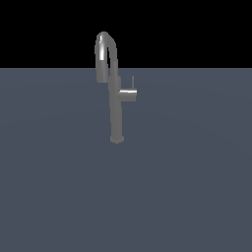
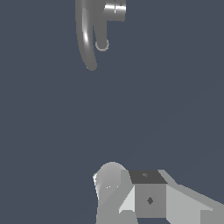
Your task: Turn on the faucet by rotating a designated handle.
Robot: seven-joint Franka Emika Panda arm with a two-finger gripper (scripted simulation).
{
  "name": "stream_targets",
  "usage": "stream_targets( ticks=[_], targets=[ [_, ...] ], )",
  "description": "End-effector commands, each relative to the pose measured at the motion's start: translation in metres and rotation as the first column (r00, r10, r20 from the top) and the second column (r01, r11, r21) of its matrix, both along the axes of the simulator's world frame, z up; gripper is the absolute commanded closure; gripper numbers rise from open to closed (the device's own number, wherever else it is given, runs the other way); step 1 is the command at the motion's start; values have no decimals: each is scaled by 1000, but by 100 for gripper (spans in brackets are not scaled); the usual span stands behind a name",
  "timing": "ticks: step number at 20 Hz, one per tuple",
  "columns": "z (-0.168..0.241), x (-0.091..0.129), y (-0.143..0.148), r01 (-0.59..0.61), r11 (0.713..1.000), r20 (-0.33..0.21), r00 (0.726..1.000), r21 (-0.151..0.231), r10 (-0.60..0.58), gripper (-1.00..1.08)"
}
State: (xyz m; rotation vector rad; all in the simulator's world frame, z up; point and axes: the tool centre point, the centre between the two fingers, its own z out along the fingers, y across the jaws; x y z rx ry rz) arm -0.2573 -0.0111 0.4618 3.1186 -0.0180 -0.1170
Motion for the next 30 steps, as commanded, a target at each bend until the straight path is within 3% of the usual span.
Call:
stream_targets(
  ticks=[1, 8, 15, 22, 30],
  targets=[
    [0, 0, 0, 0, 1000, 0, 1000, 0, 0, 108],
    [0, 6, 2, 19, 1000, -17, 1000, 17, -19, 108],
    [-2, 25, 9, 80, 994, -69, 995, 68, -75, 108],
    [-5, 58, 17, 189, 971, -166, 972, 148, -164, 108],
    [-13, 104, 23, 342, 909, -306, 914, 236, -265, 108]
  ],
)
